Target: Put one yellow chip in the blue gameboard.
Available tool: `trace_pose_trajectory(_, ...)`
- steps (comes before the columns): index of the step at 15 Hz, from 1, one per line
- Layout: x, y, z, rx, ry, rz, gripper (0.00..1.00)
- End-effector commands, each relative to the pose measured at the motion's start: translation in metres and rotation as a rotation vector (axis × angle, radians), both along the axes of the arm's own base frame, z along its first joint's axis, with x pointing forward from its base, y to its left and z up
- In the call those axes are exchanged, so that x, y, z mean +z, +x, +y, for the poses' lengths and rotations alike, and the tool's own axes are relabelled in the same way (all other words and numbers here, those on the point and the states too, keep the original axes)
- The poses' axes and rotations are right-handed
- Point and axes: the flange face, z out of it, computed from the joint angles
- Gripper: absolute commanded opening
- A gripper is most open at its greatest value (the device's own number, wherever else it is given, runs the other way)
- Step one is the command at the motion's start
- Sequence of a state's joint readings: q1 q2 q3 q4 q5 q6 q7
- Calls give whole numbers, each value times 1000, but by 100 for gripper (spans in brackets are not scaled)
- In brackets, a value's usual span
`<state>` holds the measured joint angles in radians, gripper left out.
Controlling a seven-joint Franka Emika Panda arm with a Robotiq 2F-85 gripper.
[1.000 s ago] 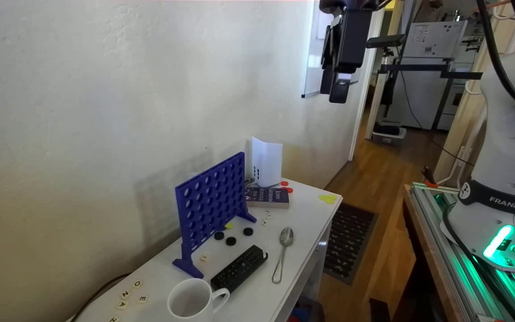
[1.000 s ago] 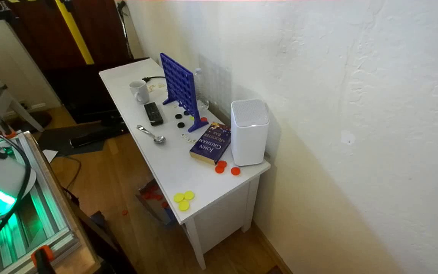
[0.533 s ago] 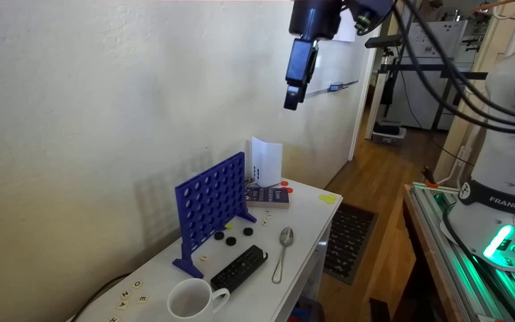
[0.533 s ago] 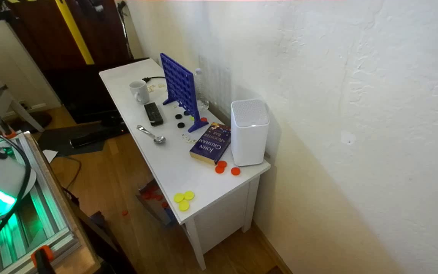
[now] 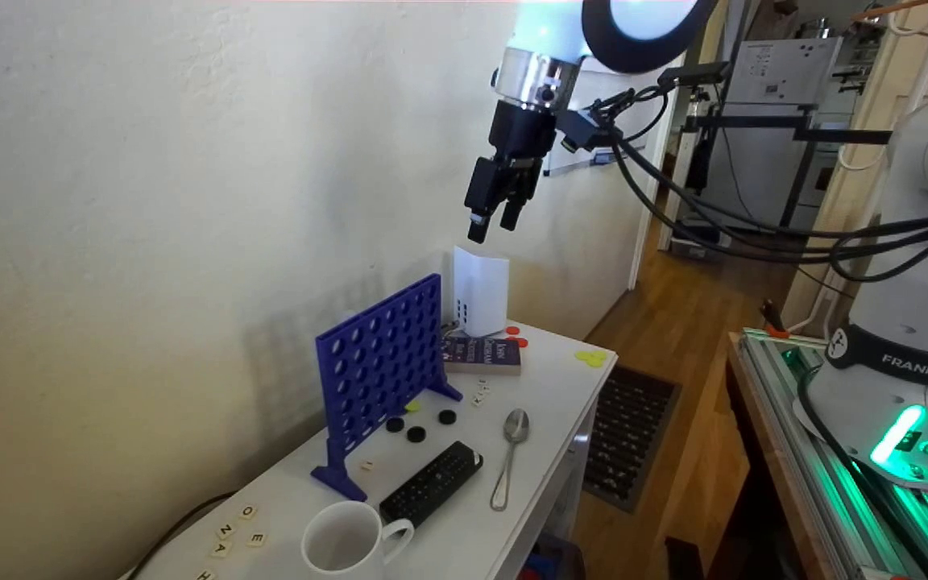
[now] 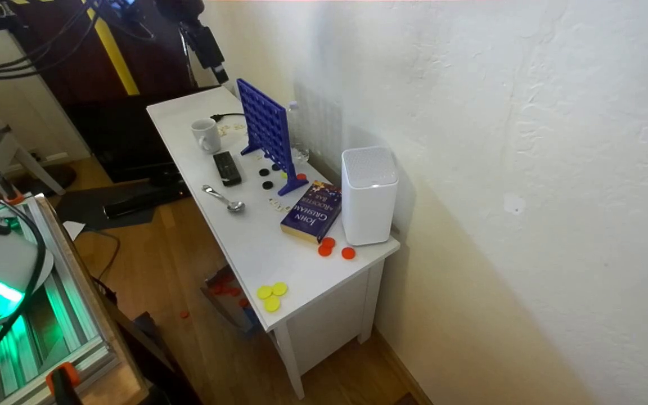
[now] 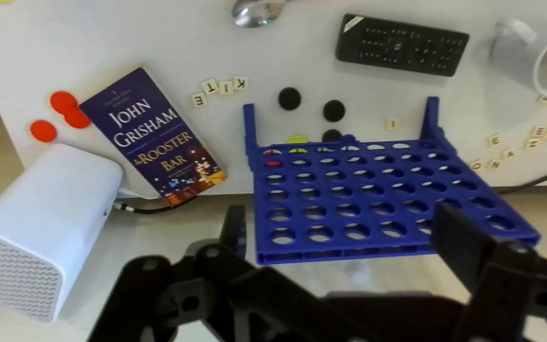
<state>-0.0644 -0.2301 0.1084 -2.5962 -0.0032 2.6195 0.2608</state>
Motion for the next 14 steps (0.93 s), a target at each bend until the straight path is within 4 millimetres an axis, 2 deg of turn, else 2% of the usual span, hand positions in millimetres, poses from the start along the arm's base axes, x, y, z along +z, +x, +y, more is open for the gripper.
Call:
trace_pose_trajectory(1,-21,-17,-54,-113,-66,-18,100)
trace_pose_trajectory(4,-39,-42,-105,-222,-79,22,100)
trace_pose_trajectory(8,-67,-74,-155,-287,-47,53,100)
trace_pose_trajectory(9,-73,-66,-172,-295,-42,63,100)
trace_pose_trajectory(11,-89,-79,-193,-314,-40,73,100)
trace_pose_trajectory(13,-112,-87,-216,-406,-26,54,100)
trace_pose_trajectory(14,-89,-82,-201,-358,-31,64,100)
